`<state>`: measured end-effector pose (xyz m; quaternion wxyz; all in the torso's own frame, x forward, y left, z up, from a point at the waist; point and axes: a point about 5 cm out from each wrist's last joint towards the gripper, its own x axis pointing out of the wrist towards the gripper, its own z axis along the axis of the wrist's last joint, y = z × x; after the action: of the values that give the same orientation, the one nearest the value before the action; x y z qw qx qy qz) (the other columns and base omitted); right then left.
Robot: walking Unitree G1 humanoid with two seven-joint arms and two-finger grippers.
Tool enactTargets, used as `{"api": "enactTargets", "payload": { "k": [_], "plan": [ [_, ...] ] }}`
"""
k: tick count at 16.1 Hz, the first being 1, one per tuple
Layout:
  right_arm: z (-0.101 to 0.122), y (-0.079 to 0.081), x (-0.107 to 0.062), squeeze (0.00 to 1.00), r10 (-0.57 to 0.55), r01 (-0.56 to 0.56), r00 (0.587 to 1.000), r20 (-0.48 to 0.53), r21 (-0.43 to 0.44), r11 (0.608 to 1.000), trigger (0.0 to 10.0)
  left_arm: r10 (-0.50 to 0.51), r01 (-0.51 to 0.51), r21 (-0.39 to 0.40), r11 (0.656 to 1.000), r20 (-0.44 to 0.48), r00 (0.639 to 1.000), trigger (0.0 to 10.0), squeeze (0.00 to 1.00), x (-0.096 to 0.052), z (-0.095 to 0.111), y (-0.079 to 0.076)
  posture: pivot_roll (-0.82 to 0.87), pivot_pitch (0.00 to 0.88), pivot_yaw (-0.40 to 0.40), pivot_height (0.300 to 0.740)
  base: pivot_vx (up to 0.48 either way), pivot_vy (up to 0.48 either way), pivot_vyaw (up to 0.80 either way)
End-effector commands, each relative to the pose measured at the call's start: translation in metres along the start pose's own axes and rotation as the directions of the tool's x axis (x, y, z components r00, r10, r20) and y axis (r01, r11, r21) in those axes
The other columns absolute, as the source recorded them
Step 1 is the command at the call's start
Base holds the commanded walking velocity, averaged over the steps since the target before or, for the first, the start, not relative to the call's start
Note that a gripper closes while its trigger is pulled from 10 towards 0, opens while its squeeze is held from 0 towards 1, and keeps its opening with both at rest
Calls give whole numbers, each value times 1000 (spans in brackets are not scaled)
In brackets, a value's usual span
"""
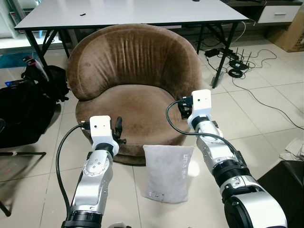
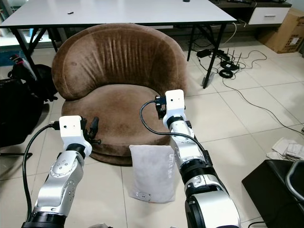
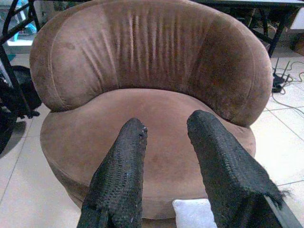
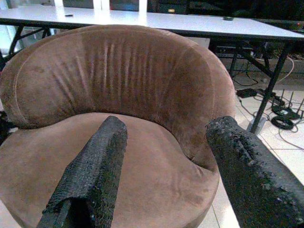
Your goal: Move the pillow to the sofa from floor
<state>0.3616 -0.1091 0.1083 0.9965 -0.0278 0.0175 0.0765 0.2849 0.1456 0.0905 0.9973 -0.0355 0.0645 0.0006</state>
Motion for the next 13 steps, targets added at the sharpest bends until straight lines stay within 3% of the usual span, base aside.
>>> {"api": "enactTargets", "payload": {
  "k": [1,3,13],
  "plan": [
    [0,-2,1,0,-7,7,1000,-9,-8,1000,10000,11,-11,16,1000,14,1000,10000,0,-2,2,2,-11,0,-3,740,0,0,0],
    [0,2,1,0,3,-3,1000,-7,-7,1000,10000,19,-18,-8,1000,35,999,10000,0,-2,5,4,-11,0,-4,740,206,0,0],
    [-5,0,-2,0,5,-5,1000,-8,-7,1000,10000,7,-6,-34,999,32,999,10000,0,-2,5,3,-21,0,0,740,480,0,0]
  ]
}}
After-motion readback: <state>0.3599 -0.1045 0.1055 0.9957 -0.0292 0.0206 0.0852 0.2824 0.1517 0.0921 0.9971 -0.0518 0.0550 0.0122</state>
